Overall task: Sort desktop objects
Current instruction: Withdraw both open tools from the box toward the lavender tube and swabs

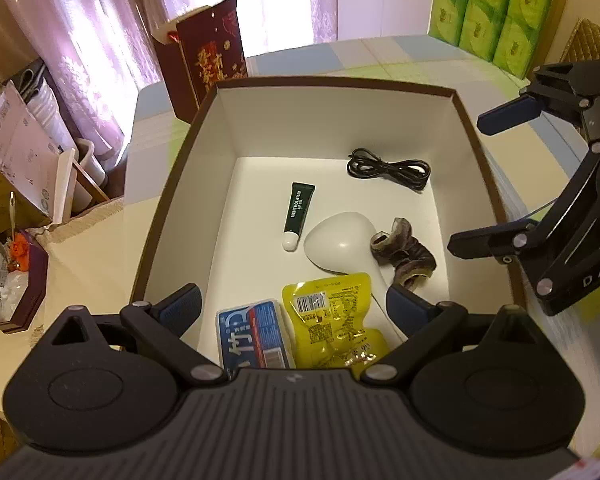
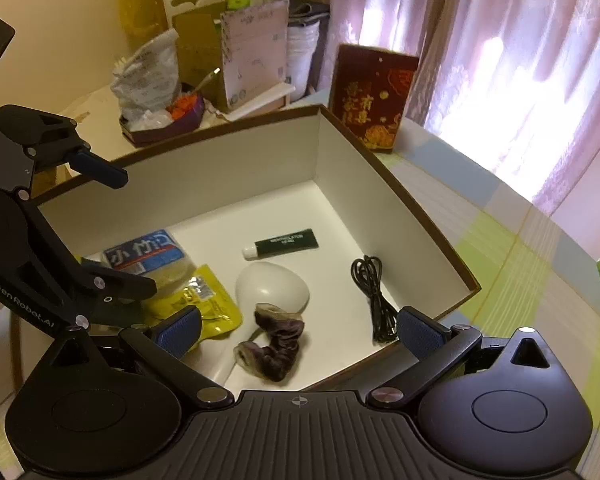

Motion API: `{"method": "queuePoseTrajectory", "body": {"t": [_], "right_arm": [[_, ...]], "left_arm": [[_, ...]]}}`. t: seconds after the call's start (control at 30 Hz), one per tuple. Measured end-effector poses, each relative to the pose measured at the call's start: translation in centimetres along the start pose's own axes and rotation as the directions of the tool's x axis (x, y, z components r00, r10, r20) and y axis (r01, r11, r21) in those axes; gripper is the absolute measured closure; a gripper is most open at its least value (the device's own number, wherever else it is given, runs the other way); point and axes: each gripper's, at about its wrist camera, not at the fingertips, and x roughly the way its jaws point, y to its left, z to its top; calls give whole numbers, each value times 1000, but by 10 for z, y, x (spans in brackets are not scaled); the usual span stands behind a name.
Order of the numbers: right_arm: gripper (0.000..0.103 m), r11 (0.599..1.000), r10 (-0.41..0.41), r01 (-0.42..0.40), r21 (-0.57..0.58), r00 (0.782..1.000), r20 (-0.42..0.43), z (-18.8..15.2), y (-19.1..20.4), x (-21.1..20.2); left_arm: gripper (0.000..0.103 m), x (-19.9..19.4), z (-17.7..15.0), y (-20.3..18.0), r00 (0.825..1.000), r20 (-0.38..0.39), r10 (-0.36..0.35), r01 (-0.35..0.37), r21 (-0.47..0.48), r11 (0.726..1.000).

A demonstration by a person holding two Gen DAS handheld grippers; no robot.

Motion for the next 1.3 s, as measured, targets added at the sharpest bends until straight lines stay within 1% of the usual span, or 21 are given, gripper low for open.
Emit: {"method": "queuePoseTrajectory", "body": {"t": [0.37,0.67,0.87,1.3], "right_arm": [[2,1000,25,-25,-3,998,63,-18,19,-37],[2,999,48,-48,-8,993,112,-38,35,-69],[2,997,80,-77,-26,985,152,-55,46,-96],[2,989,138,-126,-81,976,170,-100,68,-134]], "left_arm": [[5,-41,-20,-15,999,38,23,-22,-28,999],[5,-78,-39,-37,996,74,45,-41,-47,998],[5,-98,-51,-56,994,91,55,-50,-56,997],[4,-127,-89,-100,992,92,82,-71,-113,991]]}}
